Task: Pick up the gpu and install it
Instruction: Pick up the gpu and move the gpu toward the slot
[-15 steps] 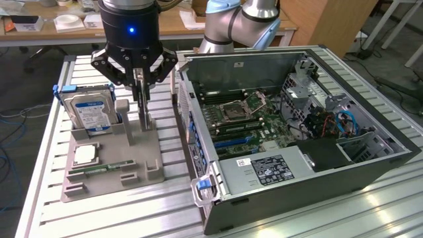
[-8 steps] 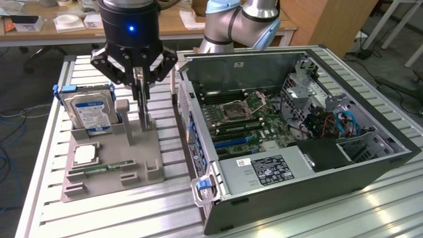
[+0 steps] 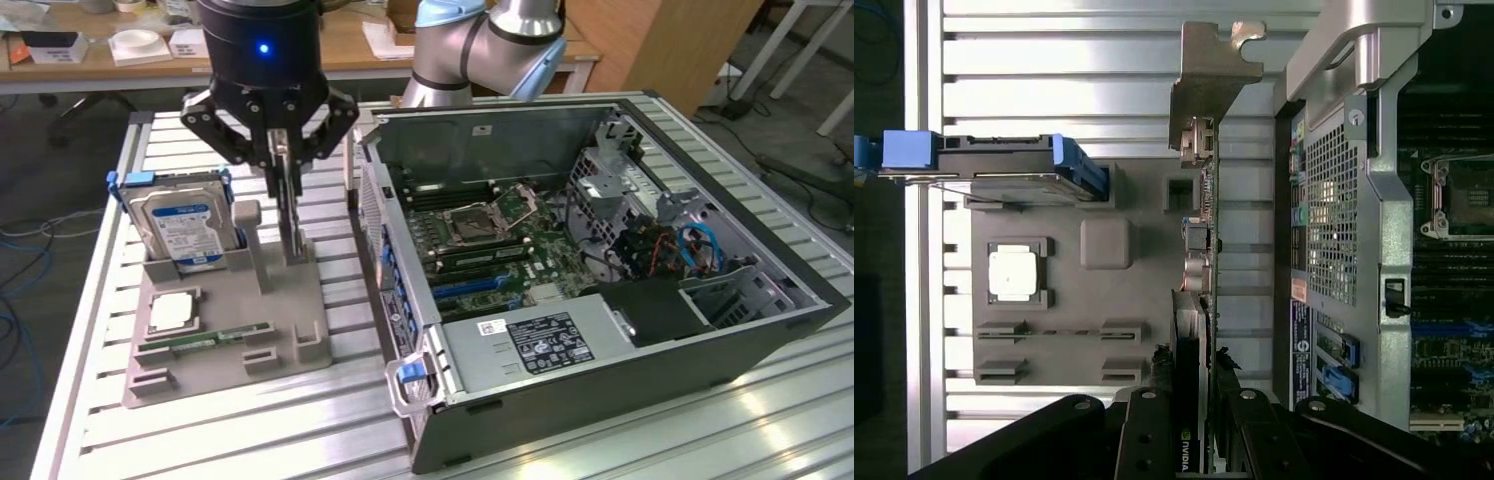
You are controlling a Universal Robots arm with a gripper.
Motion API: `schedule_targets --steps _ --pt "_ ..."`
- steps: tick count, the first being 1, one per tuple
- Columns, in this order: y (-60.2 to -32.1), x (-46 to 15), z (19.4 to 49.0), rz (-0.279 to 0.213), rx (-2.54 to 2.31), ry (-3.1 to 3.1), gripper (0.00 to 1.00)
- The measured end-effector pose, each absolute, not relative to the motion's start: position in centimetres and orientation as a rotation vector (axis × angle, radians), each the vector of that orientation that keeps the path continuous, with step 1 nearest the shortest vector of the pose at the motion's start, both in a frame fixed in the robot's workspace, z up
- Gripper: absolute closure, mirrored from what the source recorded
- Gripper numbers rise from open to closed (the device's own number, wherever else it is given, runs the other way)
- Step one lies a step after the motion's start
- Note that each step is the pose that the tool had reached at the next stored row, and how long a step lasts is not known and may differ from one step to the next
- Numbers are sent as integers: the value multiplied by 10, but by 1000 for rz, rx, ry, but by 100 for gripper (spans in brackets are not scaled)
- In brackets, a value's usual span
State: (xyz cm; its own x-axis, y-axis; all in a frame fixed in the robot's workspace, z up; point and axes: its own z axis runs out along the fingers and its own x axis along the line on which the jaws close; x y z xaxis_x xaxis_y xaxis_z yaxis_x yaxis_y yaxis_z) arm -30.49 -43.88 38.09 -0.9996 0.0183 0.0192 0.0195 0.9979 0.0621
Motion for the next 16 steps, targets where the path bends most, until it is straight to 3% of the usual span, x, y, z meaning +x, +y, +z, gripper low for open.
schedule_targets --steps 16 --pt "-439 -305 395 -105 -29 -3121 74"
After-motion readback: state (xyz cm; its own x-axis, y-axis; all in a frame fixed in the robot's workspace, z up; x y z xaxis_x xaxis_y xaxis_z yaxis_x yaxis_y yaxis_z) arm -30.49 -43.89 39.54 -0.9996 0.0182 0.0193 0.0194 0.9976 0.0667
